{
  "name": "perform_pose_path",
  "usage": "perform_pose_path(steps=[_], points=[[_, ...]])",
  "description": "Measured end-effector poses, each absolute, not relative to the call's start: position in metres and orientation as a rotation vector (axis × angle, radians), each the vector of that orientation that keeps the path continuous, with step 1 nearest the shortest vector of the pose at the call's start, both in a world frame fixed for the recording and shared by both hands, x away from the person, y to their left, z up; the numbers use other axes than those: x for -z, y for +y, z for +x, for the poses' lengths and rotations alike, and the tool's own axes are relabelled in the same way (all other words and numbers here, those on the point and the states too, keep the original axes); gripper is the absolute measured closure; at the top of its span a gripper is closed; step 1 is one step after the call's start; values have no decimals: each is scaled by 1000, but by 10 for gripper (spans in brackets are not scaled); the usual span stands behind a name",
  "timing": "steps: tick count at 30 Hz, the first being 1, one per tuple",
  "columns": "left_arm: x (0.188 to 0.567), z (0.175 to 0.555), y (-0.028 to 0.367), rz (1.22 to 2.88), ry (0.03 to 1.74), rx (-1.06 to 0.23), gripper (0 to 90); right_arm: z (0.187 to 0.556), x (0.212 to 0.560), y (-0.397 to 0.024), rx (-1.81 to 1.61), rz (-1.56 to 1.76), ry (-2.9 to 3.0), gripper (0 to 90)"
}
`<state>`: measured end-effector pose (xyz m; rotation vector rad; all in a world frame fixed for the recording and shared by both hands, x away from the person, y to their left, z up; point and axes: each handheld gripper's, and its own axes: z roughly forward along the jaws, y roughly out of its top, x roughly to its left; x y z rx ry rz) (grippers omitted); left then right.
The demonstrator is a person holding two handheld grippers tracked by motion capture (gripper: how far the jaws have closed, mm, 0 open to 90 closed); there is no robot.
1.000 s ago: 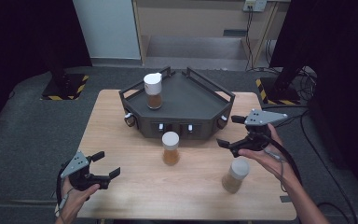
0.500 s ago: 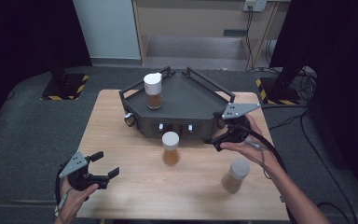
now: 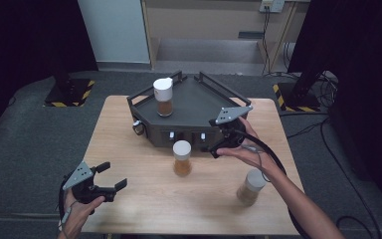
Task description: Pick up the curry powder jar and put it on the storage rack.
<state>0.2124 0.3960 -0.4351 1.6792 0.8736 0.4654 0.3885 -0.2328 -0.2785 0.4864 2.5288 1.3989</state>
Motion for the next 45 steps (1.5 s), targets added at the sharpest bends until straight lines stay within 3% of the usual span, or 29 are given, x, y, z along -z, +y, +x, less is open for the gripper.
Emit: perform_pose_path(steps=[45], points=[[435, 211, 396, 1682, 876, -468, 26, 439, 321, -153, -1292, 393, 2766, 61]])
